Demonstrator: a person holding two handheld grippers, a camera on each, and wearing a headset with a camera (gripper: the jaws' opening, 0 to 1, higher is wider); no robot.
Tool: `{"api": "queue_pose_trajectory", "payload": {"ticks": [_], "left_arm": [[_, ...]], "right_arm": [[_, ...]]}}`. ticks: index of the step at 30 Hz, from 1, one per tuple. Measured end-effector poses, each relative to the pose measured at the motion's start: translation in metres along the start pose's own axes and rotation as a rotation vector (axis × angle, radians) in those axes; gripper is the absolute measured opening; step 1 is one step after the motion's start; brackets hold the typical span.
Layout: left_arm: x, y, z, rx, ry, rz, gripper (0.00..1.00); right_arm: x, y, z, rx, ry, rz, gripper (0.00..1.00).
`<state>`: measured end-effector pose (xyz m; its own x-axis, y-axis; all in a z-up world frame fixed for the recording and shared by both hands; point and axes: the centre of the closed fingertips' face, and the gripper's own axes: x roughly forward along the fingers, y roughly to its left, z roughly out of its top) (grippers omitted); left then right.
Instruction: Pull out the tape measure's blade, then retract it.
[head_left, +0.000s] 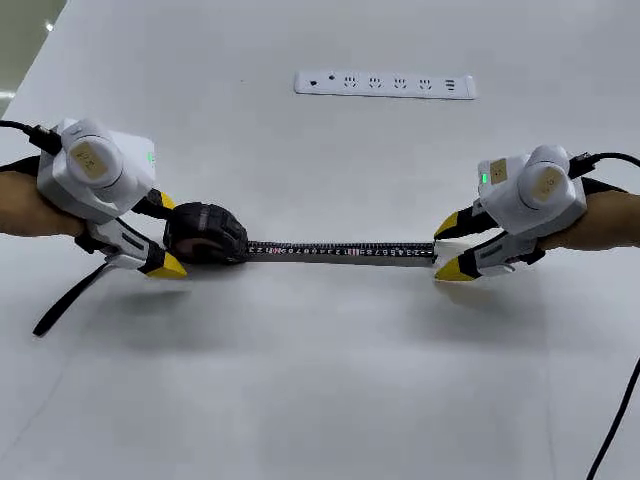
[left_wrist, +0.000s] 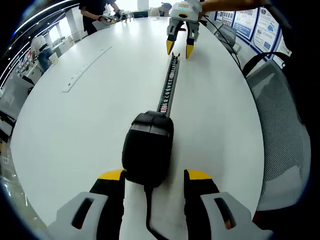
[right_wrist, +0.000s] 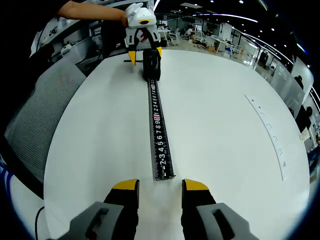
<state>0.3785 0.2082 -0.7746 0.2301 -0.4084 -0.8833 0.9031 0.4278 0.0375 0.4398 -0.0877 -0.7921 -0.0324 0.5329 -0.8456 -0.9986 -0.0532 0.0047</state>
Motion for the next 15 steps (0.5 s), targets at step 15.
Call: {"api": "queue_pose_trajectory", "payload": {"ticks": [15], "left_arm": [[-0.018, -0.009, -0.004, -0.085, -0.086, 0.063, 0.68]], "right_arm": [[-0.016, 0.018, -0.010, 0.044, -0.034, -0.045, 0.47]]}}
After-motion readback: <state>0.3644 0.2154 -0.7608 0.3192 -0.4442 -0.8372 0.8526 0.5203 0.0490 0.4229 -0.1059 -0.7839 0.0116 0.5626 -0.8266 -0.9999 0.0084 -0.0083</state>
